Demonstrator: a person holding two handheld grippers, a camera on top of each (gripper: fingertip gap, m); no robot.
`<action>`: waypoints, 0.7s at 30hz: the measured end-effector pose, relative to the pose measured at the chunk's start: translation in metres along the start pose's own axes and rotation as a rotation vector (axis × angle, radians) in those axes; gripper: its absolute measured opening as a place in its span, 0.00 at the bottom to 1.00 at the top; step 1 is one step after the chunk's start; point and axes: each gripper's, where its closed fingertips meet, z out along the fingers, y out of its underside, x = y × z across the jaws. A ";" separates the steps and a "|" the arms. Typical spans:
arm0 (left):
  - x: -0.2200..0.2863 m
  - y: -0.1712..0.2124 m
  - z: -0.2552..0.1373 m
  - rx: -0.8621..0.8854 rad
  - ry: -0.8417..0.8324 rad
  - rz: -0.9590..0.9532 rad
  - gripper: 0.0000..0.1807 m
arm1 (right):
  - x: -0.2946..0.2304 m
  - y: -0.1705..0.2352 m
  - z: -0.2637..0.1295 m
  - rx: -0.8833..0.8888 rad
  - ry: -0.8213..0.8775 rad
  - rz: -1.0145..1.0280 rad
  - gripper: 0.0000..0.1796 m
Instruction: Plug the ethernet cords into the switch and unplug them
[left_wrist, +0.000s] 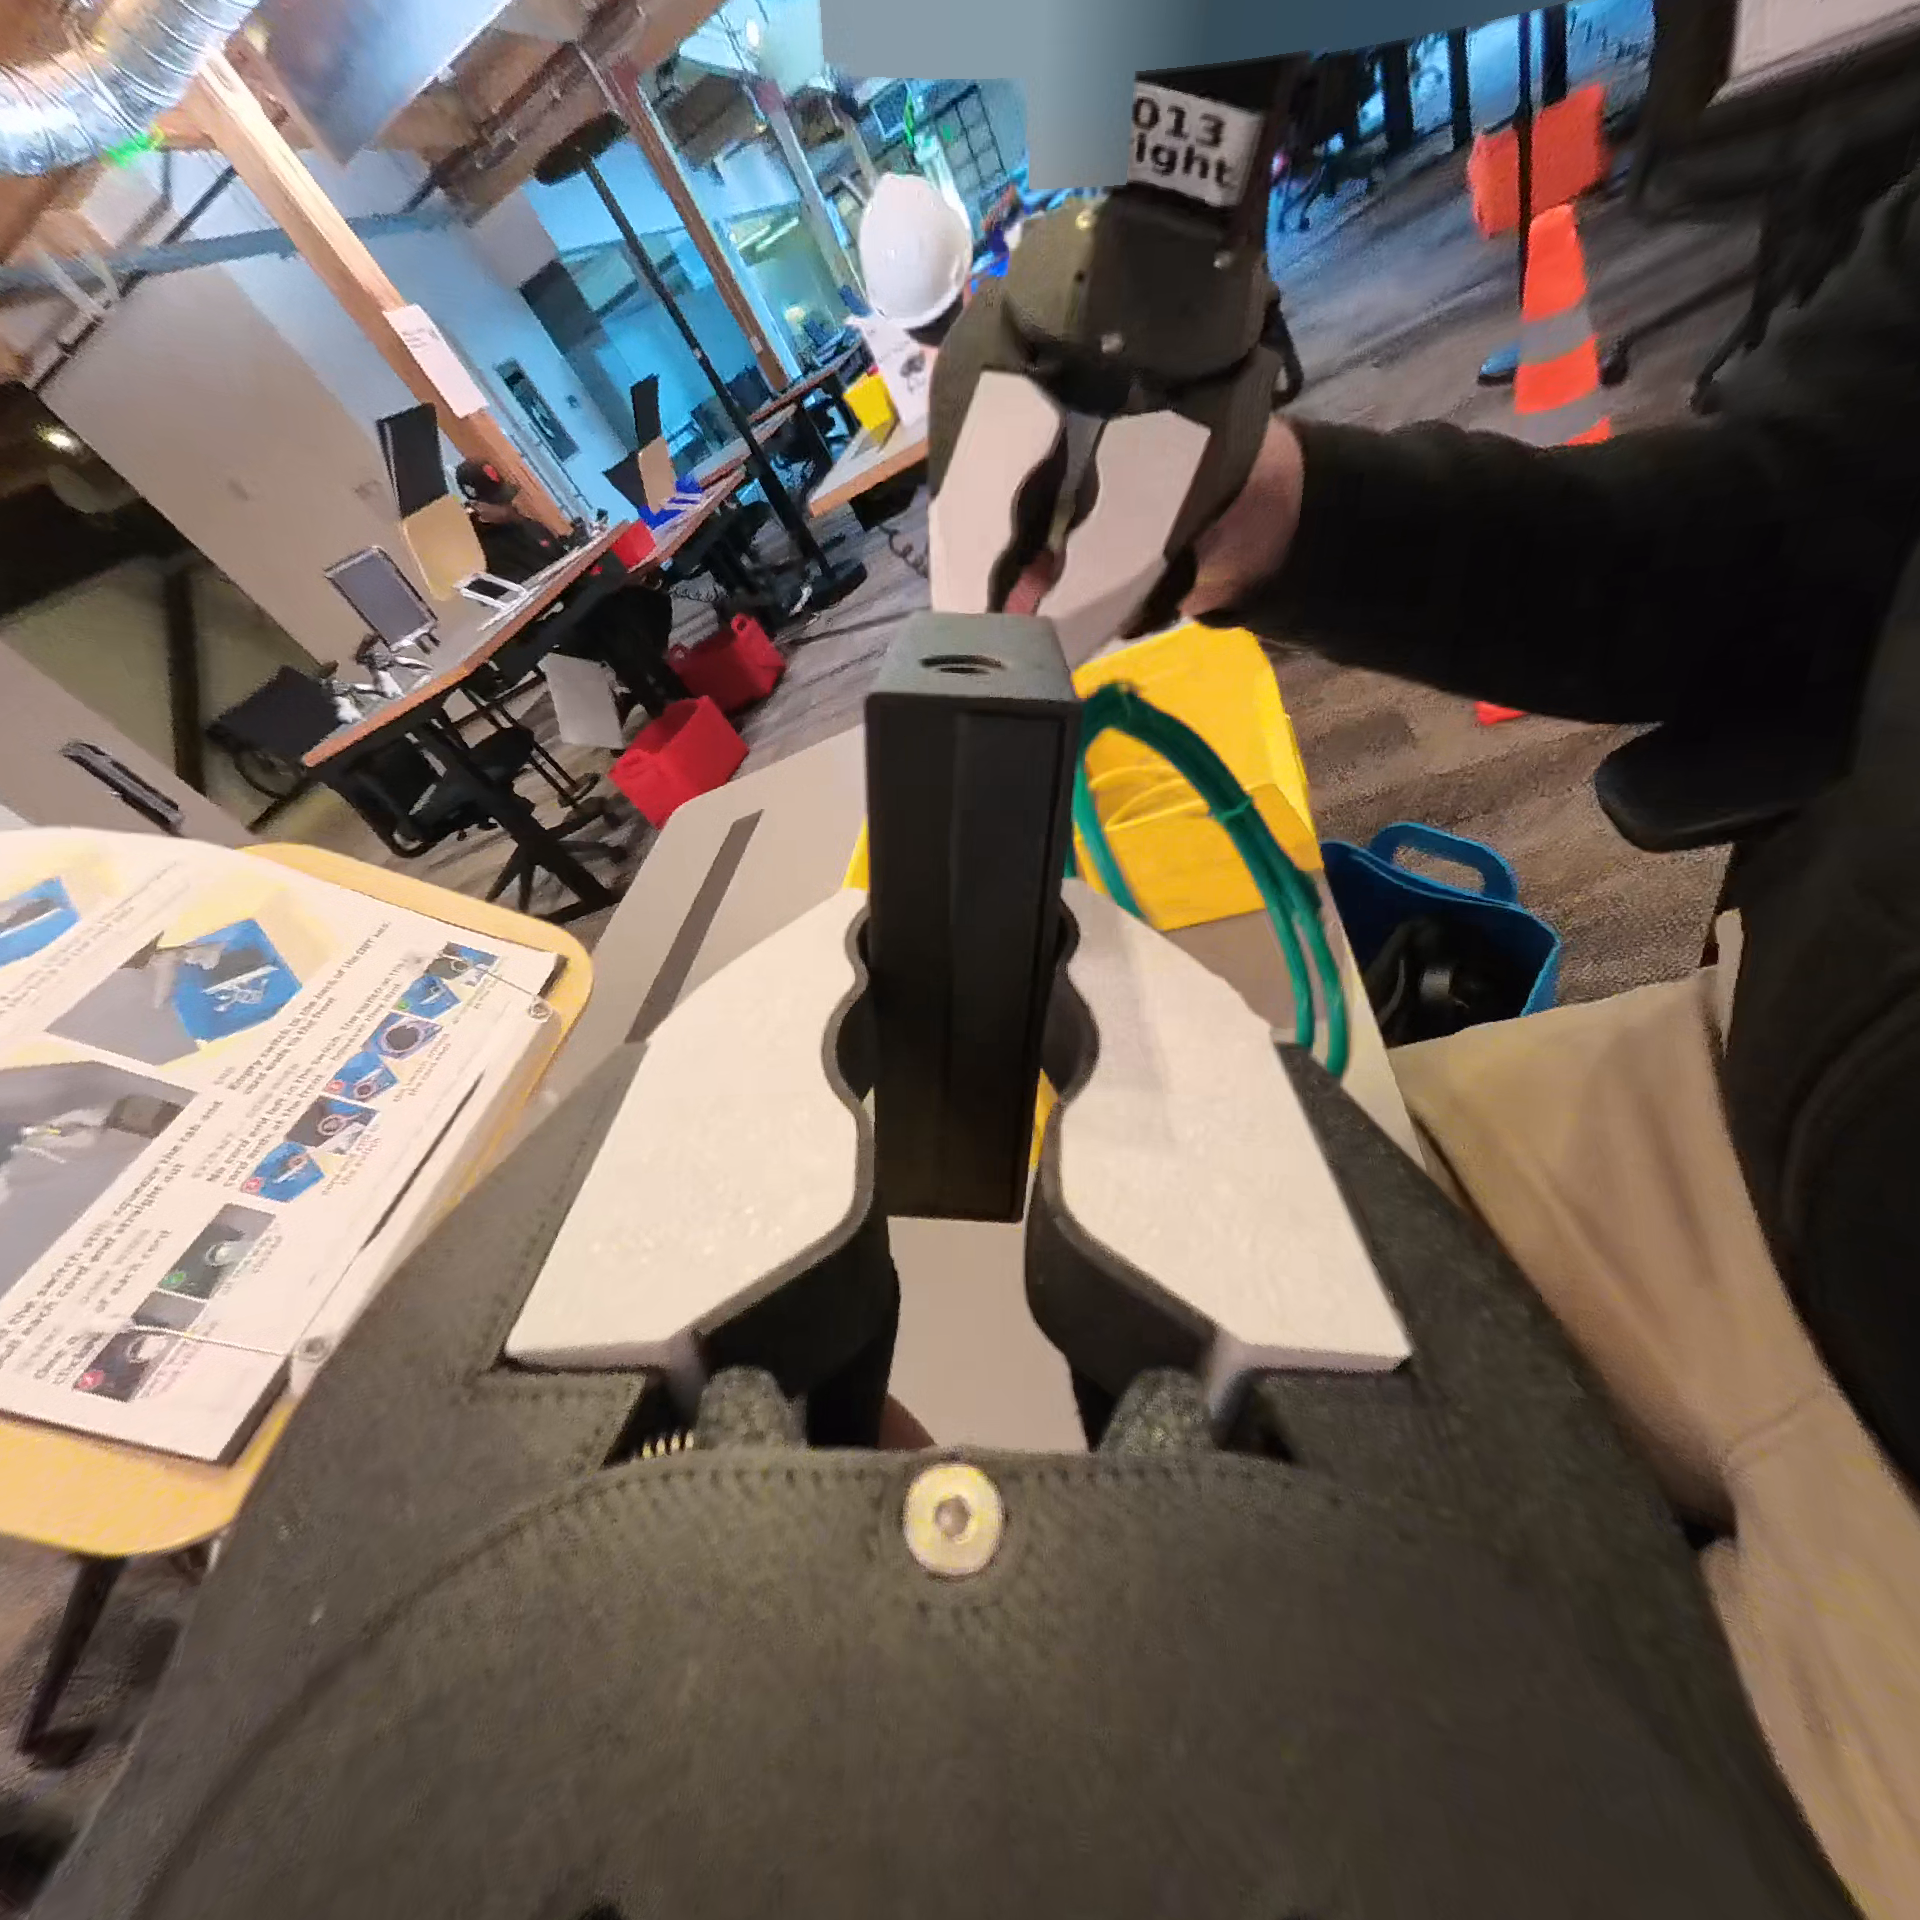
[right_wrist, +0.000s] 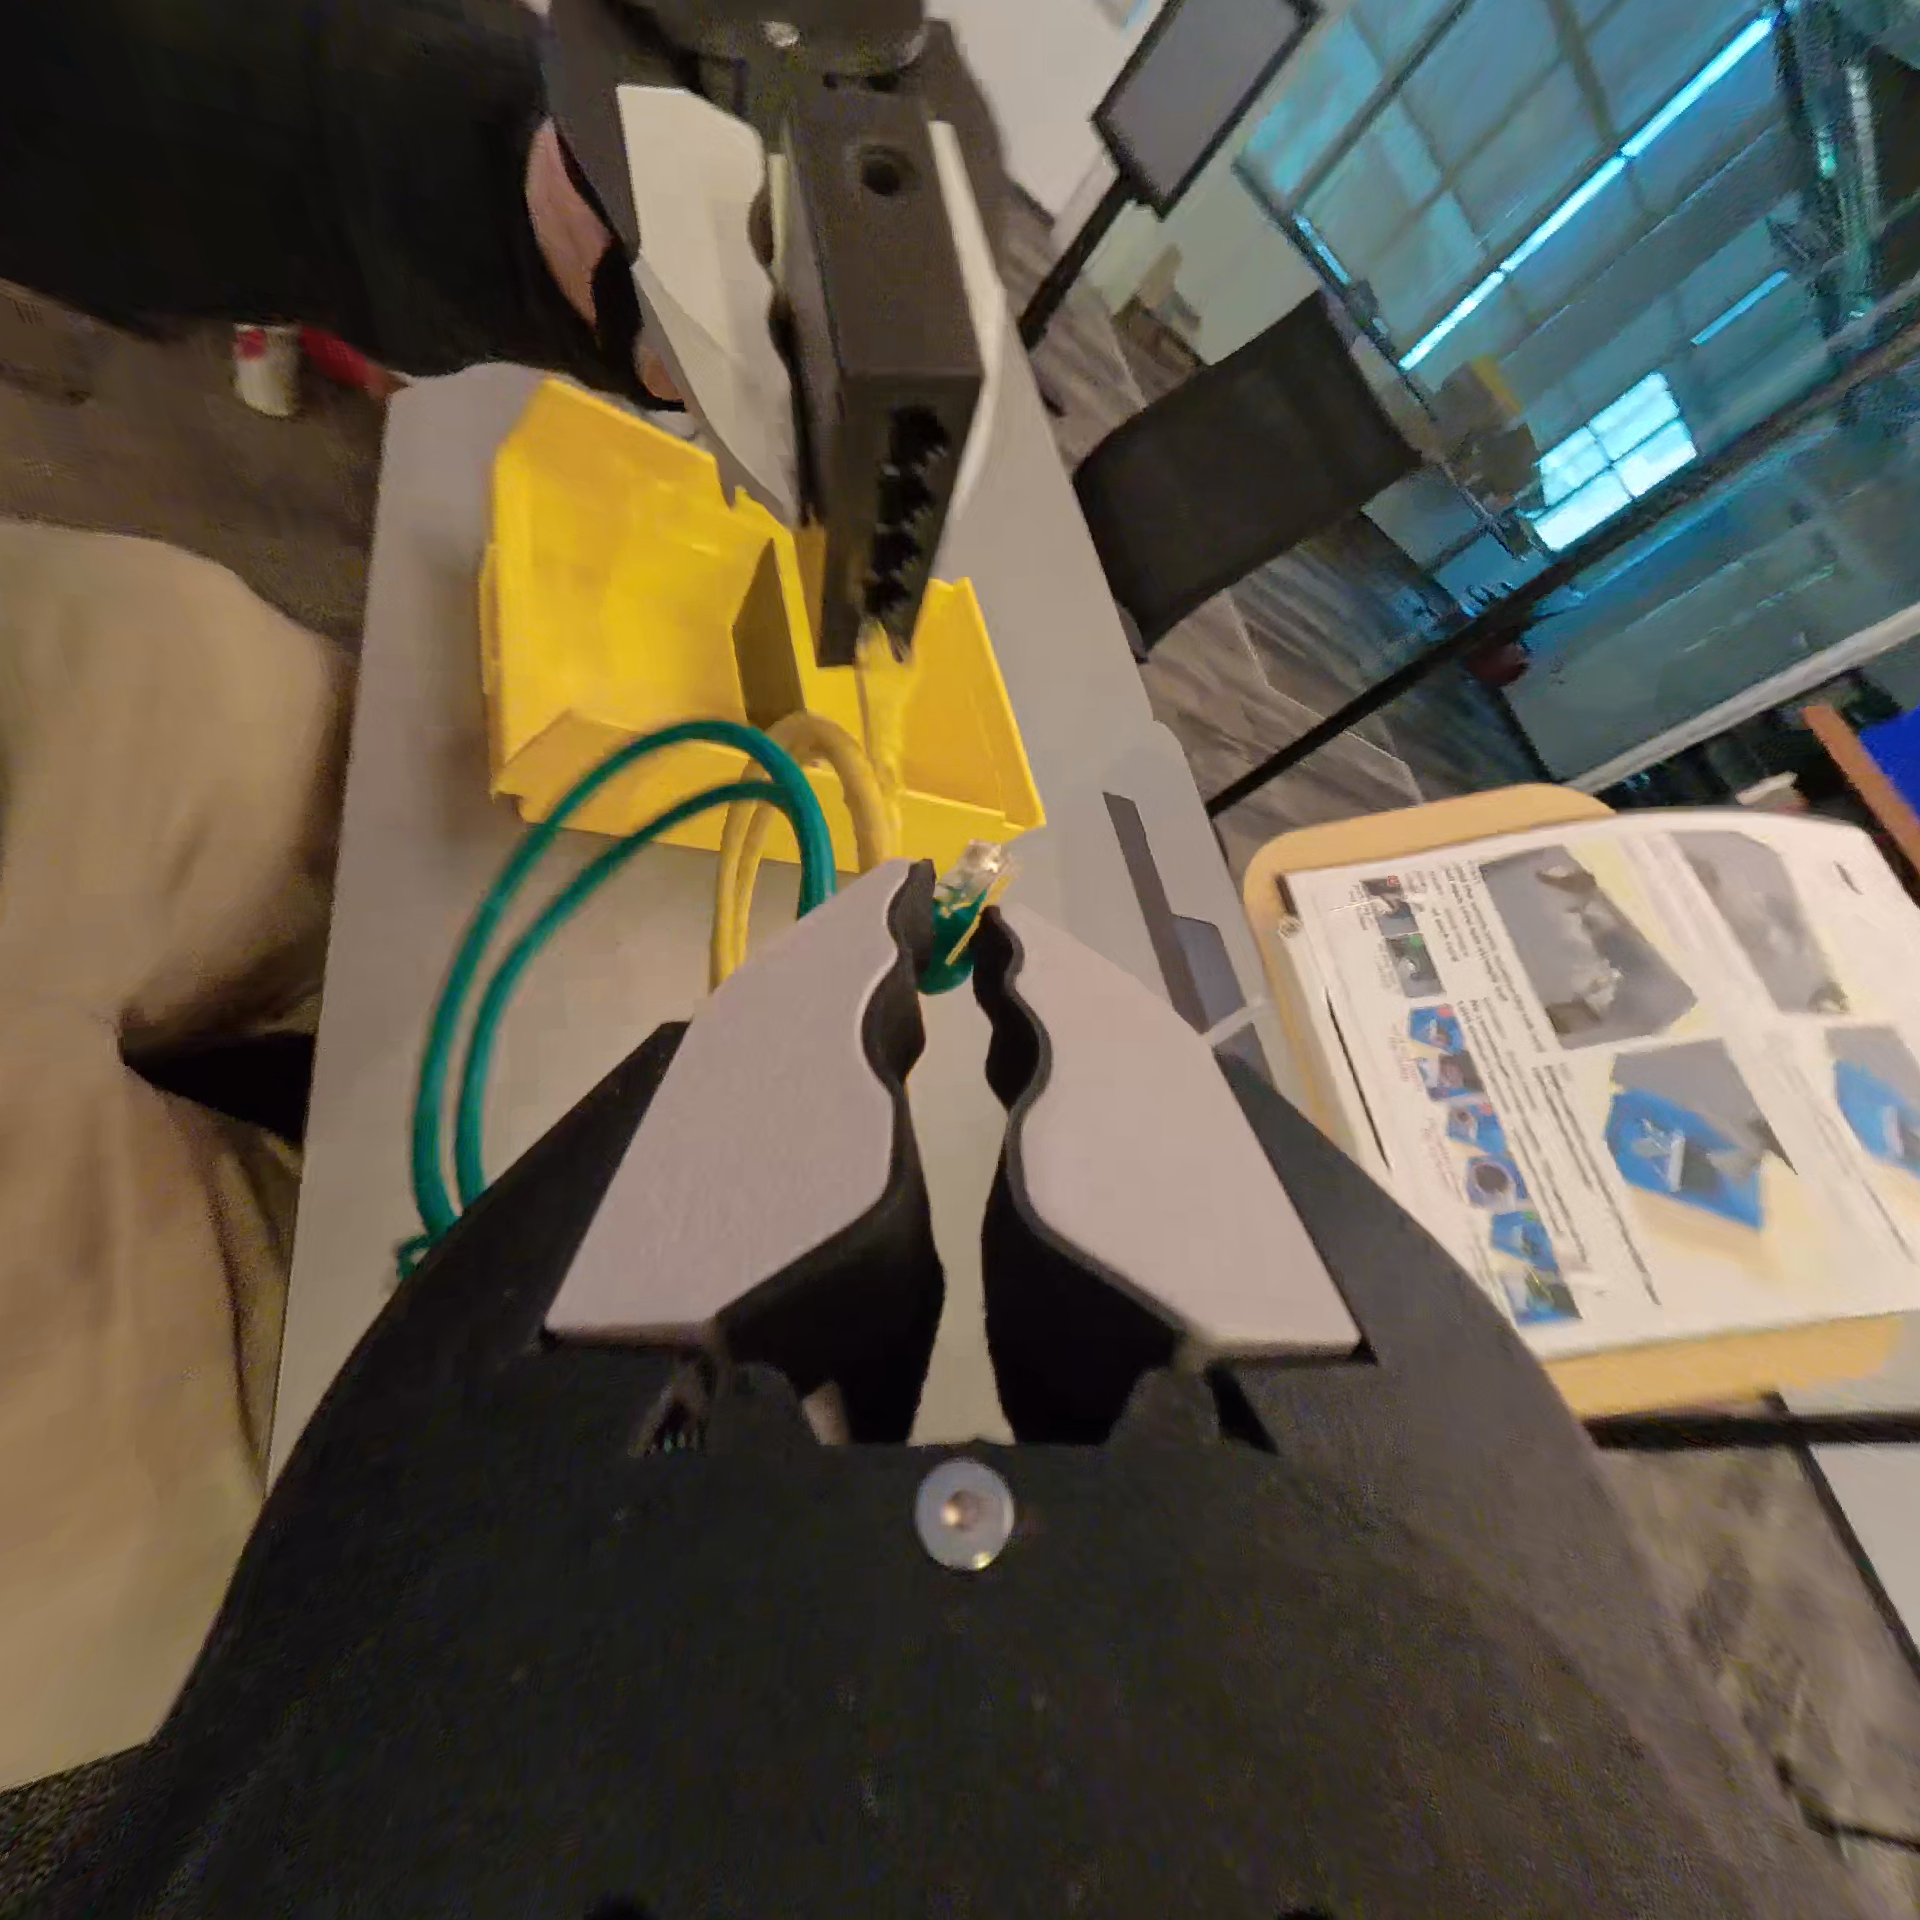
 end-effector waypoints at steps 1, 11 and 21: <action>-0.002 0.001 -0.001 -0.001 -0.011 0.011 0.15 | 0.006 0.003 -0.009 -0.010 0.027 0.009 0.04; -0.006 0.020 0.000 -0.103 -0.038 0.049 0.15 | 0.067 0.105 -0.146 -0.189 0.500 0.385 0.05; -0.004 0.028 0.005 -0.153 -0.036 0.068 0.15 | -0.005 0.280 -0.195 -0.398 0.787 0.866 0.05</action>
